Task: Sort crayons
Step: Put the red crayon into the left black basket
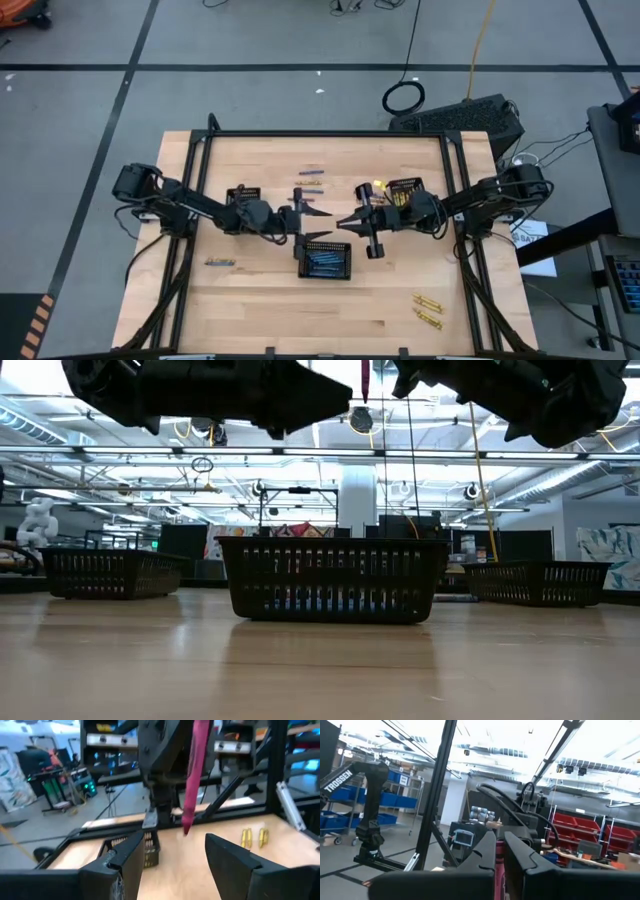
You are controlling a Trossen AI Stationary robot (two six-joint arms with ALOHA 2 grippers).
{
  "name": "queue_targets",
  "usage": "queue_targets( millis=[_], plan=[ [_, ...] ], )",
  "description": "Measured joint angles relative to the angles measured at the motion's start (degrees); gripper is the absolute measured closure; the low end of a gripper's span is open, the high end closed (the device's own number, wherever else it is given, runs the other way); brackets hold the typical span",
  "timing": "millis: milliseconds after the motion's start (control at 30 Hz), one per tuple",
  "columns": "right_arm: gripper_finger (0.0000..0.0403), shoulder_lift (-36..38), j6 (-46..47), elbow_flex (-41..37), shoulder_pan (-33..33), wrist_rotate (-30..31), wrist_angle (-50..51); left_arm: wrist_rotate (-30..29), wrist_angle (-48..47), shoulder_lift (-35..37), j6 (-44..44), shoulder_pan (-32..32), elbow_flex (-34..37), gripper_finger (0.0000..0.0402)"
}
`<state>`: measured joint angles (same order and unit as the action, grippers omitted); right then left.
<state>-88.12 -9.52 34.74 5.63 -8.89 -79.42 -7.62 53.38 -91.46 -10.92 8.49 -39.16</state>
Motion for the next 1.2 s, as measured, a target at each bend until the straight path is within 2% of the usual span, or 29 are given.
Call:
queue_targets(
  millis=[467, 867, 1067, 1200],
  plan=[
    [0.0403, 0.0, -0.6, 0.0, 0.0, 0.3, 0.0, 3.2, -0.2, 0.0, -4.5, 0.0, -6.0, 0.0202],
    [0.0403, 0.0, -0.6, 0.1, 0.0, 0.3, 1.2, 5.0, -2.1, -4.4, -4.9, 0.1, -9.4, 0.0315],
    [0.0402, 0.0, -0.2, 0.1, 0.0, 0.0, 2.5, 4.3, -4.3, -4.2, -4.9, 0.9, -9.6, 0.0366],
    [0.0386, 0.0, 1.4, 0.1, 0.1, -0.2, 3.1, 2.9, -8.1, -2.8, -4.9, 1.4, -9.6, 0.0391]
  ],
)
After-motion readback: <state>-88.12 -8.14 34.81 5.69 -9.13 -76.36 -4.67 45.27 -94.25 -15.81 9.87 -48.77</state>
